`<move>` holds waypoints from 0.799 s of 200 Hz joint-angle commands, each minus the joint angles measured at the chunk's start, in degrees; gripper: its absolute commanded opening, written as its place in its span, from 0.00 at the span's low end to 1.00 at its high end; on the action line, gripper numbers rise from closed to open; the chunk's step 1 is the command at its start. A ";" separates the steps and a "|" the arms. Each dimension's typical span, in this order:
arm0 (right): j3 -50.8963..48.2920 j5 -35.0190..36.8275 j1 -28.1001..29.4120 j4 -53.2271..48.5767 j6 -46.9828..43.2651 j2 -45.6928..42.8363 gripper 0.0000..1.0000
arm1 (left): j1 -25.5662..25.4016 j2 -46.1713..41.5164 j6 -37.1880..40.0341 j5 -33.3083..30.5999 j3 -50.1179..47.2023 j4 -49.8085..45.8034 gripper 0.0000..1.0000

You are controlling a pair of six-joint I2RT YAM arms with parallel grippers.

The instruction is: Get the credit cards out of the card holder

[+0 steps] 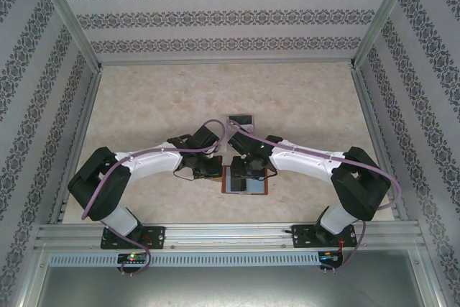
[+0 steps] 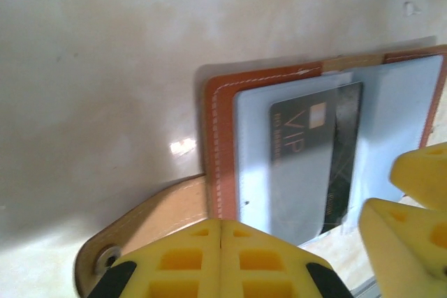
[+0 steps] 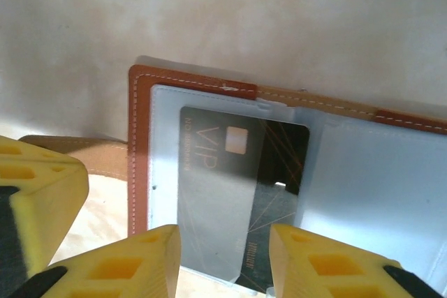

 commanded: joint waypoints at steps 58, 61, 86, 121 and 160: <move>-4.68 -3.94 -2.25 5.24 1.33 -0.30 0.35 | -2.25 5.93 -1.00 4.24 2.06 5.24 0.00; -4.69 -3.91 -2.24 5.32 1.35 -0.20 0.36 | -2.25 6.04 -0.95 4.38 2.09 5.45 0.00; -5.26 -3.85 -2.52 5.43 1.32 0.24 0.35 | -2.34 7.39 -0.71 4.86 2.06 5.70 0.00; -6.08 -3.87 -2.96 5.86 1.22 0.52 0.35 | -2.34 7.92 -0.46 4.77 1.95 5.05 0.00; -6.27 -3.96 -3.11 5.93 1.23 -0.12 0.35 | -2.34 8.82 0.64 2.74 2.83 0.94 0.00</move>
